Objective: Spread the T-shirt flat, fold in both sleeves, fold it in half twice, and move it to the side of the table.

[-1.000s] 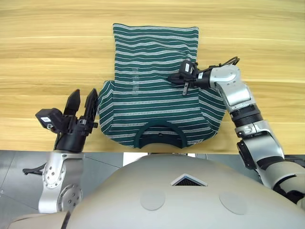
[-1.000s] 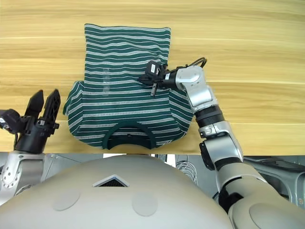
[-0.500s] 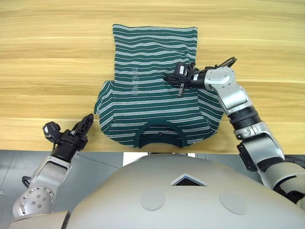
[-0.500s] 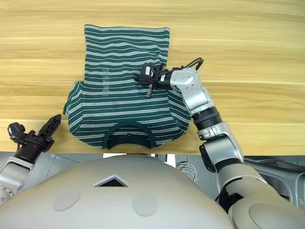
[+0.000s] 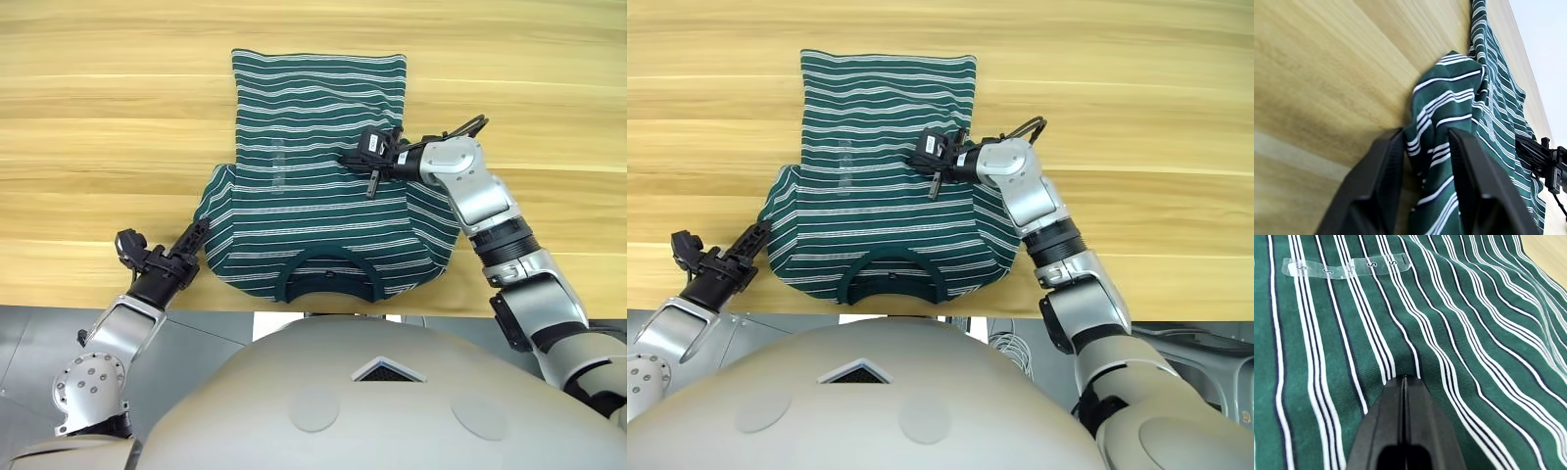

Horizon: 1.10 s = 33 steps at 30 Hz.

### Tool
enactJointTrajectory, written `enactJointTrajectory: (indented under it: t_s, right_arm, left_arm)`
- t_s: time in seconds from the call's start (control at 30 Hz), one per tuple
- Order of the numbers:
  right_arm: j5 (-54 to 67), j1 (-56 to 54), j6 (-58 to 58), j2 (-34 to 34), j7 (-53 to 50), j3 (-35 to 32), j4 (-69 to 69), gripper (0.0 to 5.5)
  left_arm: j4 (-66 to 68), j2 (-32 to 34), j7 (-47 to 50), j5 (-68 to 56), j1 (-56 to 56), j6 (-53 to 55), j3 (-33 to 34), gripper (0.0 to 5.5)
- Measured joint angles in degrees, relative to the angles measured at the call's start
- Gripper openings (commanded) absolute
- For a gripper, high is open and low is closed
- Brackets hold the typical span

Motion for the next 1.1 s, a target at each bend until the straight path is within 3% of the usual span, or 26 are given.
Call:
enactJointTrajectory:
  t_s: [0.23, 0.77, 1.1]
  right_arm:
    - [0.0, 0.1, 0.9, -0.1, -0.2, 0.0, -0.7, 0.00]
    - [0.2, 0.5, 1.2, -0.4, -0.4, -0.4, -1.0, 0.00]
    - [0.2, 0.6, 0.7, -0.6, -0.5, -0.5, -1.0, 0.00]
  left_arm:
    - [1.0, -0.3, 0.2, 1.7, -1.0, 0.1, -0.7, 0.01]
    - [5.5, -1.7, -1.0, 3.0, -4.0, -1.3, 3.7, 0.01]
    - [-6.4, -3.3, 2.3, 0.8, -1.7, -1.6, 6.6, 0.01]
